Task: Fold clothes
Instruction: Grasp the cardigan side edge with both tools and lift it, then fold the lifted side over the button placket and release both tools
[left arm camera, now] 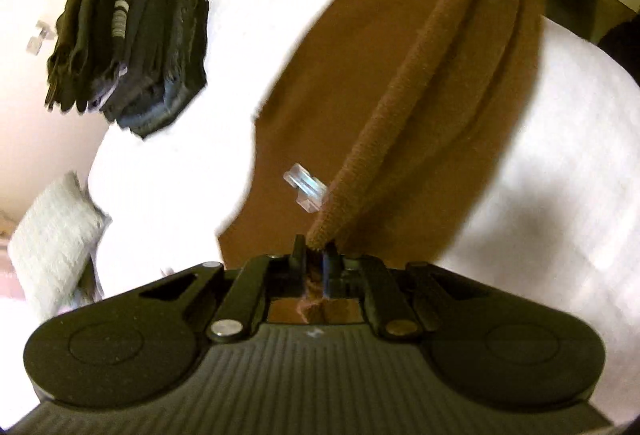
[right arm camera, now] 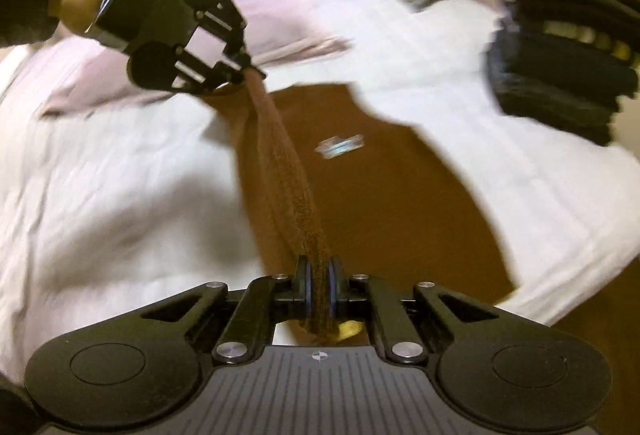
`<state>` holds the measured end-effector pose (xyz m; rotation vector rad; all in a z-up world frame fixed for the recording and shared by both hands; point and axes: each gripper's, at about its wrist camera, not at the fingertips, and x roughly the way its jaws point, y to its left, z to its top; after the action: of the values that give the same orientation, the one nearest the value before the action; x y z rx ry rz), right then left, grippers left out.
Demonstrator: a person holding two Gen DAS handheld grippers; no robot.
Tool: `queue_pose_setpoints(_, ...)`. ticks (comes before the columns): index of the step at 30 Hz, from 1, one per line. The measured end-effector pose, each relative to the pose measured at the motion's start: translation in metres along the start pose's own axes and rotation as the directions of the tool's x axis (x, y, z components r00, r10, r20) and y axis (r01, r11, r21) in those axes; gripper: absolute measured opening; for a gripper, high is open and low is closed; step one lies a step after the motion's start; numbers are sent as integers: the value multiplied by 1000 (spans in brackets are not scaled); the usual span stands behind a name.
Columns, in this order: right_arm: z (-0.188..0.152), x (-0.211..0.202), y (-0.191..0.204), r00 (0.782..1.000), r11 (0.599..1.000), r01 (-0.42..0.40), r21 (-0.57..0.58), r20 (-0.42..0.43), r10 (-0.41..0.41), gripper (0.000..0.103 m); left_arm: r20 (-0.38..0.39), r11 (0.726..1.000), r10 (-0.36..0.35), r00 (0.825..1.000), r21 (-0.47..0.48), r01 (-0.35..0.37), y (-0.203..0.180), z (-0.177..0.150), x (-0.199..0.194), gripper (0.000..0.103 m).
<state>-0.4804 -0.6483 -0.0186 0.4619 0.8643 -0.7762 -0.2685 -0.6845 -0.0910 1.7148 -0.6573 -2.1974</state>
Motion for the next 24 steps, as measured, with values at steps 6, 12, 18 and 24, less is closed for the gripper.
queue_pose_setpoints(6,3,67,-126,998,988,-5,157,-57,14,6,-10,996,-61,998,-66,60,63,56,103,6)
queue_pose_setpoints(12,-8,113,-196,989,953,-49,299,-118,88,6,-47,987,-143,989,-85,139,70,77,185,5)
queue_pose_setpoints(18,-21,114,-223,985,927,-33,372,-143,93,6,-32,977,-200,979,-81,196,77,91,212,6)
queue_pose_setpoints(24,-30,108,-229,992,910,16,414,-119,37,6,-49,979,-155,987,-139,147,76,81,225,25)
